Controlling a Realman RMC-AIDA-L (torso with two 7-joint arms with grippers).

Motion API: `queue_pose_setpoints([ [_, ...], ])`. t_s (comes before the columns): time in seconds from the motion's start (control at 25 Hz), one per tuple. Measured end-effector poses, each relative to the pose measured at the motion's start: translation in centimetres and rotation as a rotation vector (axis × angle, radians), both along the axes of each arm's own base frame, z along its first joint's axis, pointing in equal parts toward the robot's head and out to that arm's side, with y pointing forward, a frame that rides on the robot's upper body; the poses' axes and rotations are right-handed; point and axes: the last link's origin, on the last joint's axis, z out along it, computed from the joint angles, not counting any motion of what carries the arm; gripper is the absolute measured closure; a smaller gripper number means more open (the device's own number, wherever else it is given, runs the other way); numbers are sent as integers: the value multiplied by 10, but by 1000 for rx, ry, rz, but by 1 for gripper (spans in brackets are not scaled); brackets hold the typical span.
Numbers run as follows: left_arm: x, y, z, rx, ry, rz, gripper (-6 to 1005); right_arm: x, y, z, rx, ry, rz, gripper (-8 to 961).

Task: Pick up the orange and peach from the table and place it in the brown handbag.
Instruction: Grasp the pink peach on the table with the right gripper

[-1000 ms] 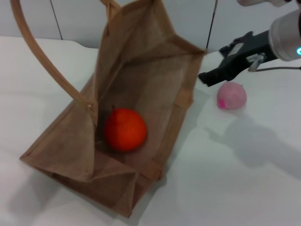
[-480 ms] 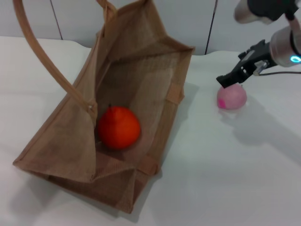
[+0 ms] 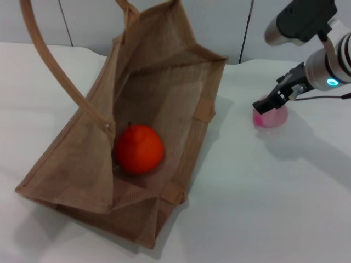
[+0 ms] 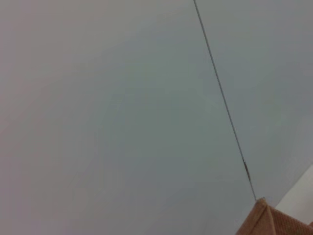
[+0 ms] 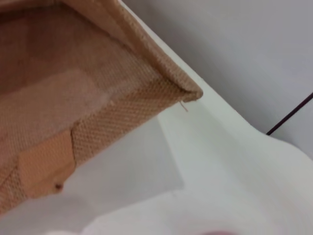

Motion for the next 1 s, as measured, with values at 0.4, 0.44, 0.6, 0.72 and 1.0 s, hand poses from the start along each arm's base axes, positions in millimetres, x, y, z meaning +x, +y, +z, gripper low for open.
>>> queue_pose_setpoints([
  [0.4, -1, 2, -2, -11, -6, 4, 882, 10, 1, -8, -9, 35, -26, 69],
  [0.44, -1, 2, -2, -11, -6, 4, 882, 10, 1, -8, -7, 34, -23, 69],
  [0.6, 1, 2, -2, -15, -4, -3, 881, 11, 3, -6, 4, 38, -26, 78],
  [0.72, 3, 2, -2, -15, -3, -7, 880, 13, 5, -4, 12, 42, -37, 84],
  [1.0, 6, 3, -3, -21, -1, -16, 879, 20, 7, -5, 21, 35, -53, 100],
])
